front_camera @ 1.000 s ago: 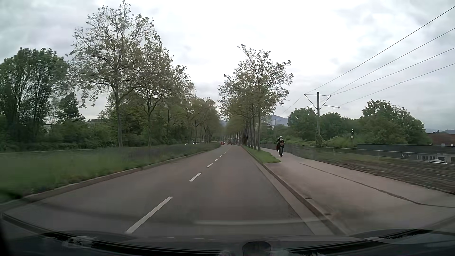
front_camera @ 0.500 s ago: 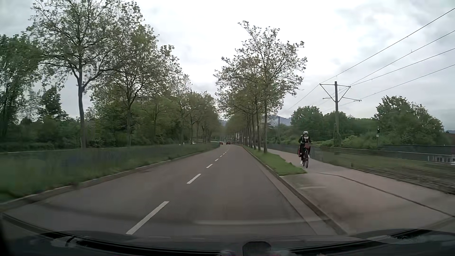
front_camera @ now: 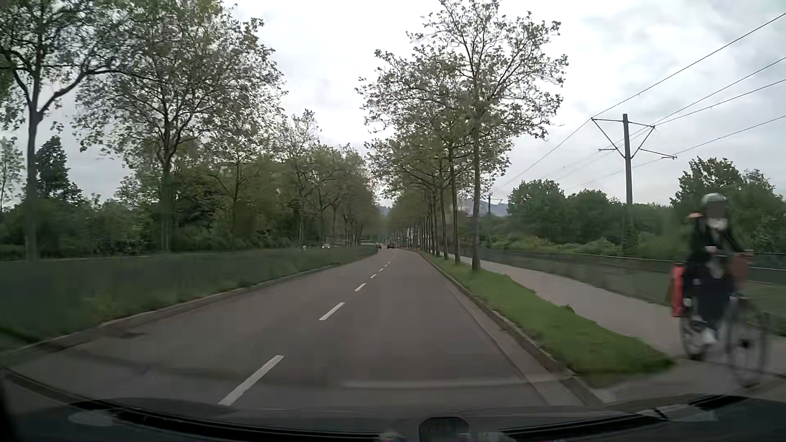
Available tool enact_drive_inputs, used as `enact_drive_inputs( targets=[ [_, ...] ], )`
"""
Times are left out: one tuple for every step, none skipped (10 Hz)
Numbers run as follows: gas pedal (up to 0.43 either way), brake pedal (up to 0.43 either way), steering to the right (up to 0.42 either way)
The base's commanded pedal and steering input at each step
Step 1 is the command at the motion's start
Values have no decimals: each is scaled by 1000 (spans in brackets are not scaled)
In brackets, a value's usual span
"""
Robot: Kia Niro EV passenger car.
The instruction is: Follow the waypoints while adhering to traffic rules and regulations
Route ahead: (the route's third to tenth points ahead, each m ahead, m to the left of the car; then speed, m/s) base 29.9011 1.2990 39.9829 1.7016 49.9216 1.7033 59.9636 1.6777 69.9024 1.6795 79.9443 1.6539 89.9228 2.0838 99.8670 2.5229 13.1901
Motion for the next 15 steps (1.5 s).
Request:
enact_drive_inputs(
  targets=[
    [59,0,1],
    [59,0,1],
    [59,0,1],
    [59,0,1],
    [59,0,0],
    [59,0,0],
    [59,0,1],
    [59,0,0],
    [59,0,0],
    [59,0,0],
    [59,0,0],
    [59,0,0],
    [59,0,0],
    [59,0,0],
    [59,0,0]
  ],
)
